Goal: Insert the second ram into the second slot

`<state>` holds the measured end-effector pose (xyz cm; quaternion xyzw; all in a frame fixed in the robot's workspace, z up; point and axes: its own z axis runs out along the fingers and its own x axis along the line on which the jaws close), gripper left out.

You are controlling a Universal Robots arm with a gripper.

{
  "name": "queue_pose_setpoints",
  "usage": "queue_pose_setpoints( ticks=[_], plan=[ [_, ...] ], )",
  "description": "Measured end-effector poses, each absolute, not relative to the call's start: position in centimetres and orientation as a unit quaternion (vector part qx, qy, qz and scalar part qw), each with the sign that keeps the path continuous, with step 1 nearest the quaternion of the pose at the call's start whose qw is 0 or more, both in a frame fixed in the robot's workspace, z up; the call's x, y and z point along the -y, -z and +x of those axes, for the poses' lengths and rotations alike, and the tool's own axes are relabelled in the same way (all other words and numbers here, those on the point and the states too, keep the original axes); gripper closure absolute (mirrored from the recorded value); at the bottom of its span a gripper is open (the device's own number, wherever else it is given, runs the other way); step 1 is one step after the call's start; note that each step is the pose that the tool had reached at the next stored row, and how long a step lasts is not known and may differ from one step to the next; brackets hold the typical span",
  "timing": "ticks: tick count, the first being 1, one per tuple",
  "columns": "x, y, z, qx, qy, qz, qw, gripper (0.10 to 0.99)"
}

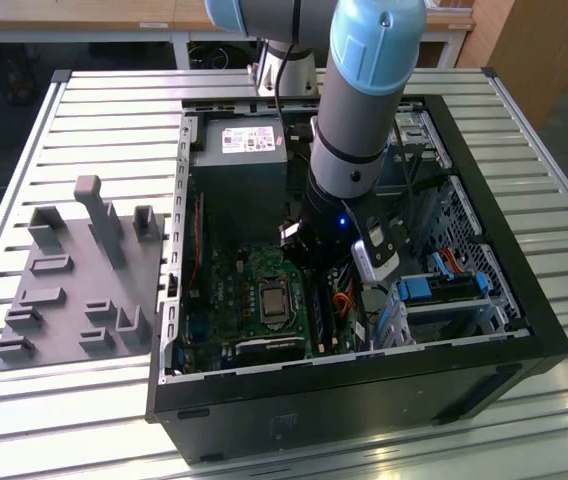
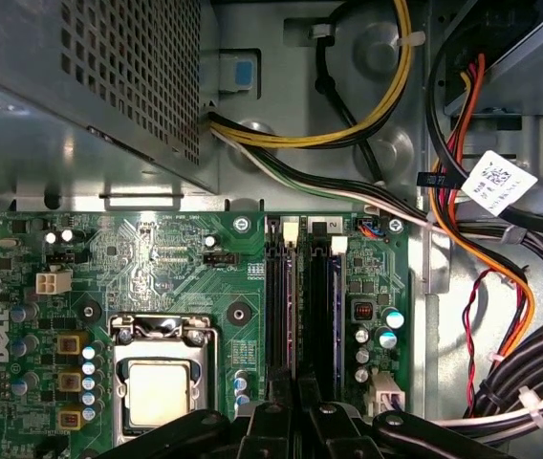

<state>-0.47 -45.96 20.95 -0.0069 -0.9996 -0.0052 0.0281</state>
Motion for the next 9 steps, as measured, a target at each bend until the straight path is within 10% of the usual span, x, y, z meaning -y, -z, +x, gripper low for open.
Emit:
queue_pose_setpoints(
  ticks=[9],
  plan=[
    [45.96, -21.51, -0.47, 1.0, 0.005, -0.007, 0.029, 0.878]
  ],
)
